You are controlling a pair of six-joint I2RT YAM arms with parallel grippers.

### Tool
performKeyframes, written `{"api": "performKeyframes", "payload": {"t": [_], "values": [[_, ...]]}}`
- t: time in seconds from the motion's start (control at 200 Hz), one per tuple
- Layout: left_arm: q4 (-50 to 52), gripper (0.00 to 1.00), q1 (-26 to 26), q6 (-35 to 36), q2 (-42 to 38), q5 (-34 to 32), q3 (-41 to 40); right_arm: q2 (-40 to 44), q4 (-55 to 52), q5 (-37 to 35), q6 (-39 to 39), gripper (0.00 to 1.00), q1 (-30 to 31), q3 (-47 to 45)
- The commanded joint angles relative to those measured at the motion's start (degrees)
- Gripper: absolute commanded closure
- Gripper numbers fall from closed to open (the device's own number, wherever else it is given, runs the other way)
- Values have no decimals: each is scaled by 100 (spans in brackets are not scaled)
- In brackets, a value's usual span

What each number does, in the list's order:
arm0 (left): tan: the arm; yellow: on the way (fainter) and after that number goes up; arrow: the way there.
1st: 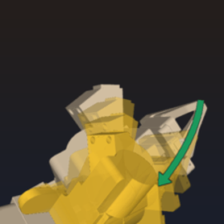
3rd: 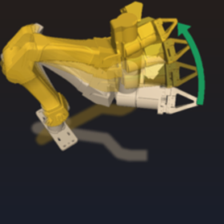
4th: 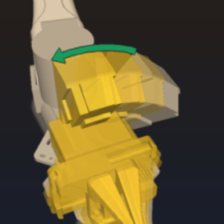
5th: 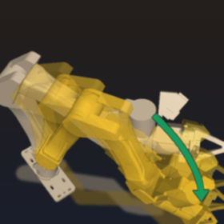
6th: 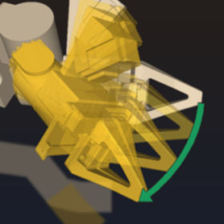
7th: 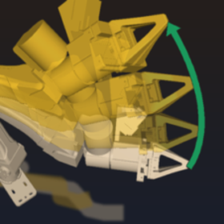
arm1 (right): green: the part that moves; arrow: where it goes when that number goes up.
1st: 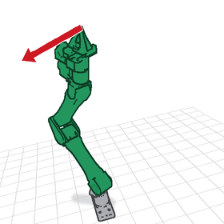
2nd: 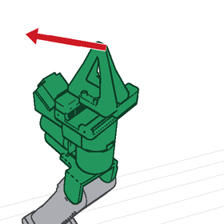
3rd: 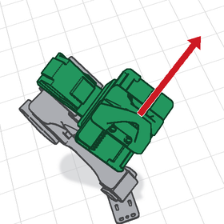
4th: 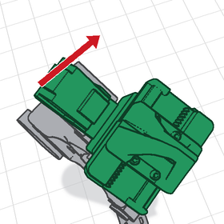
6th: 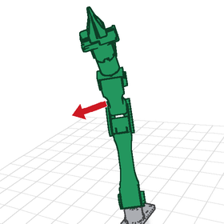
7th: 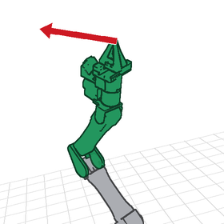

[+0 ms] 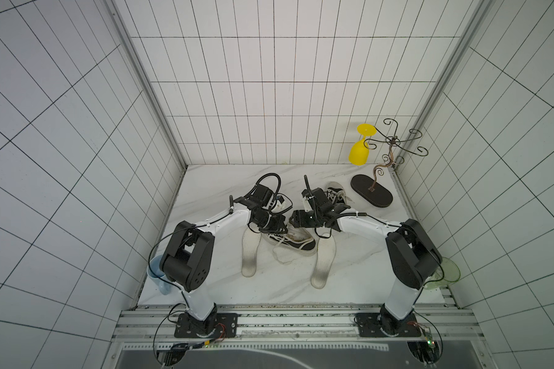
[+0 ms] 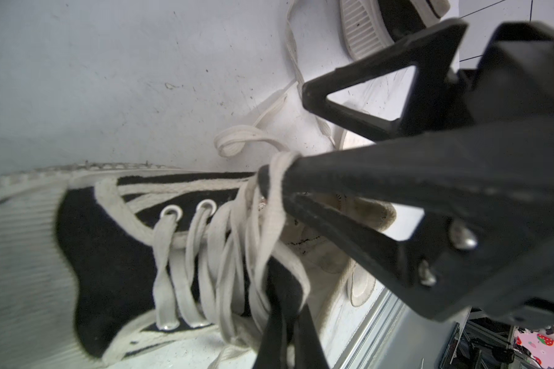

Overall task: Insert the insole into the shoe
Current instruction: Adjust the shoe at the center of the board.

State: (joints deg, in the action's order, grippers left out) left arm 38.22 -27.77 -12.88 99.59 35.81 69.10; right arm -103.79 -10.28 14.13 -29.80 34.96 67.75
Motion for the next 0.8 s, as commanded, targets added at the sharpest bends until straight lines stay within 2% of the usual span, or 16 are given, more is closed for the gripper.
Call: {"api": "performKeyframes", "payload": {"t": [0.0,0.155,0.375,0.625,0.795], "values": [[-69,100,-26,387,-301,283,70,-362,-339,651,-302,29,-179,611],[-651,100,154,69,-354,567,-148,-473,-951,1023,-91,28,-262,828],[-965,100,263,-140,-274,629,-86,291,-1550,1128,607,22,-310,544],[-1127,100,303,-239,-179,643,-158,735,-2028,602,830,21,-323,100],[-1176,100,325,-258,-126,637,-112,949,-2119,239,958,25,-349,-426]]}}
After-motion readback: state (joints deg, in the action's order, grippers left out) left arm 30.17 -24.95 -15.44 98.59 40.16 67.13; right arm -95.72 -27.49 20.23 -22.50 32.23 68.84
